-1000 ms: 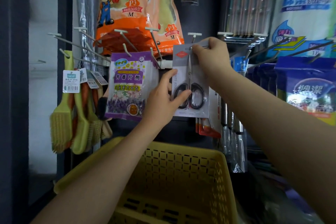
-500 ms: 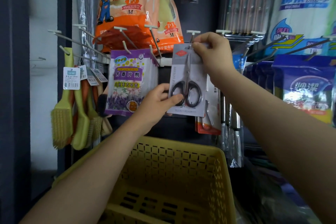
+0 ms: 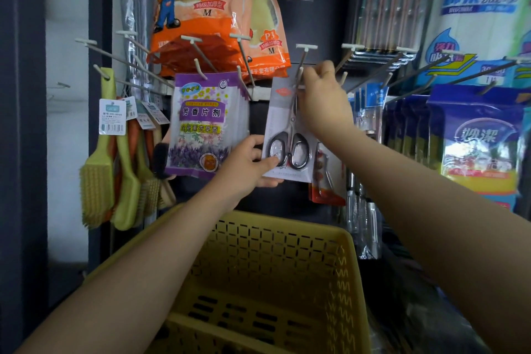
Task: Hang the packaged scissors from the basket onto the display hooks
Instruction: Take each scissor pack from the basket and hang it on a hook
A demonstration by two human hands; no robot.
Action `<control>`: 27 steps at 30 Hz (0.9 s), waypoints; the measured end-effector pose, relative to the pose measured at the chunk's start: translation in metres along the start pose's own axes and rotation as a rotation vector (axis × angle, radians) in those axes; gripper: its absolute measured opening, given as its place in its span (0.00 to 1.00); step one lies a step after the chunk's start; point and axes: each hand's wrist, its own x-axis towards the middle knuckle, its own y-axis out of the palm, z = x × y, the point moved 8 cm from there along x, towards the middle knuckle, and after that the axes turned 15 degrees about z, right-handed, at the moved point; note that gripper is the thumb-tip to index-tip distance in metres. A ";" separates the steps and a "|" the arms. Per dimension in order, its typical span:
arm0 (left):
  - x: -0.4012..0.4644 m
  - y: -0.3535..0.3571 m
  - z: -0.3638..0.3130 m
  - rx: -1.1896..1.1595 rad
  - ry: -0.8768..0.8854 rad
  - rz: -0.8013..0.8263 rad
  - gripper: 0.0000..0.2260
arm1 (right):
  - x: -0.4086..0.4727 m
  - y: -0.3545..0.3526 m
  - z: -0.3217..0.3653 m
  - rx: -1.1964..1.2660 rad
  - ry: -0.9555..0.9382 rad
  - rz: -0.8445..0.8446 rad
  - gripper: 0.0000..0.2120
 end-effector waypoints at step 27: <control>-0.032 0.018 -0.034 0.844 0.046 -0.013 0.06 | -0.169 0.054 -0.004 -0.049 -0.085 0.792 0.18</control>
